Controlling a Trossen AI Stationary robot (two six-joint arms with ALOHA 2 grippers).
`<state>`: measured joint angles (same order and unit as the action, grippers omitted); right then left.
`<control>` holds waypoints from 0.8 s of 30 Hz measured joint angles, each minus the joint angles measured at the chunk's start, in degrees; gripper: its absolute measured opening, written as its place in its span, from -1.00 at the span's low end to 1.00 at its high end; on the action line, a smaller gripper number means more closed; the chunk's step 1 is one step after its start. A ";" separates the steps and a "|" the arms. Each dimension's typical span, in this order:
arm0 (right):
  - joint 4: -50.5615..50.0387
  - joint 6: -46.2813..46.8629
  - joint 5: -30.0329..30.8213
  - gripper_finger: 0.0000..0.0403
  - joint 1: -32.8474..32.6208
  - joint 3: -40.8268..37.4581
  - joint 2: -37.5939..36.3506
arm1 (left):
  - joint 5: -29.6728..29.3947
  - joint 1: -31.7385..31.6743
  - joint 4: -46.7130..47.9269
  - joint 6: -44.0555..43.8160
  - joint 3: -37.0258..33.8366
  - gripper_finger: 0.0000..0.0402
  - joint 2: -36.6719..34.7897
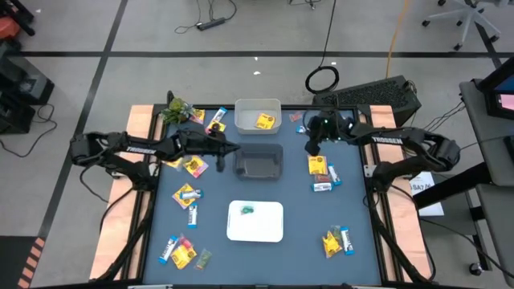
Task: Sort candy
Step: Put the white chocolate bar into the gray bin
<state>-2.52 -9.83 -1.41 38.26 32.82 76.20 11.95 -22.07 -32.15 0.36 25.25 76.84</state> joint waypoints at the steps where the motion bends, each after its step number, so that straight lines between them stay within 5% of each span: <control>1: -1.29 -0.30 -0.01 -0.85 0.81 0.00 0.16 | 0.00 -0.32 -0.16 0.00 -0.43 -0.96 0.01; 14: -2.11 -4.81 -0.05 0.05 9.20 1.60 8.87 | -0.05 -1.63 -0.92 0.32 -1.15 -0.96 0.00; 19: -3.04 -6.72 -0.59 0.13 10.17 3.79 12.77 | -0.15 -1.99 -1.92 0.55 -1.15 -0.96 0.00; 24: -5.61 -6.03 -0.73 -0.05 10.14 5.28 13.75 | -0.18 -2.61 -1.88 0.47 -1.15 -0.96 0.00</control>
<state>-8.13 -15.87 -2.14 48.40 38.10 89.95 11.77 -24.68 -34.03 0.83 24.10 76.84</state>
